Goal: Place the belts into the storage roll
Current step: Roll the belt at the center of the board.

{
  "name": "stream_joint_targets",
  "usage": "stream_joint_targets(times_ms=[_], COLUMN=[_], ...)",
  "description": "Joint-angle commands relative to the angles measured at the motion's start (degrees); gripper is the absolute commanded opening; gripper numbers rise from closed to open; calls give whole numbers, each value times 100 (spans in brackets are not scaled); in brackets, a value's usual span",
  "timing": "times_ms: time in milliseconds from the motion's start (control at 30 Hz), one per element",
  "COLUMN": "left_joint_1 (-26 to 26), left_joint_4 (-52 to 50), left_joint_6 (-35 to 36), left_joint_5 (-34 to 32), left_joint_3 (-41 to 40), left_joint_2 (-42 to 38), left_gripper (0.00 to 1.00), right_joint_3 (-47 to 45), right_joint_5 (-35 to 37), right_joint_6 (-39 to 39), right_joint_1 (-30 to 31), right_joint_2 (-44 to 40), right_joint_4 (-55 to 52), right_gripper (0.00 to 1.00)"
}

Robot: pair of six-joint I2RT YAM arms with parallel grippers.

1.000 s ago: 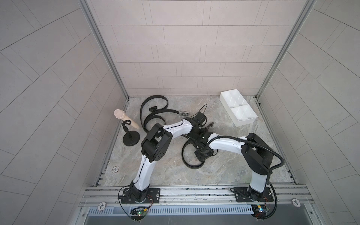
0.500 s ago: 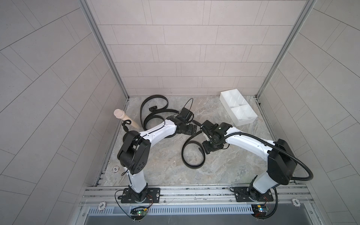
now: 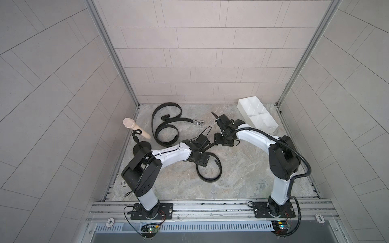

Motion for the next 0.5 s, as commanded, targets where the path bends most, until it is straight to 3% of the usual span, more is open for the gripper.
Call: stream_joint_targets(times_ms=[0, 133, 267, 467], left_joint_1=[-41, -41, -37, 143], left_joint_4=[-2, -101, -203, -371], left_joint_6=[18, 0, -126, -280], left_joint_5=[-121, -164, -388, -780], left_joint_3=[14, 225, 489, 1043], left_joint_2=[150, 551, 1023, 1595], left_gripper=[92, 84, 72, 58], right_joint_3=[508, 743, 584, -420], right_joint_5=[44, -37, 59, 316], right_joint_6=[360, 607, 723, 635], right_joint_1=[140, 139, 52, -432], right_joint_2=[617, 1247, 1451, 921], right_joint_4=[88, 263, 355, 555], right_gripper=[72, 68, 50, 27])
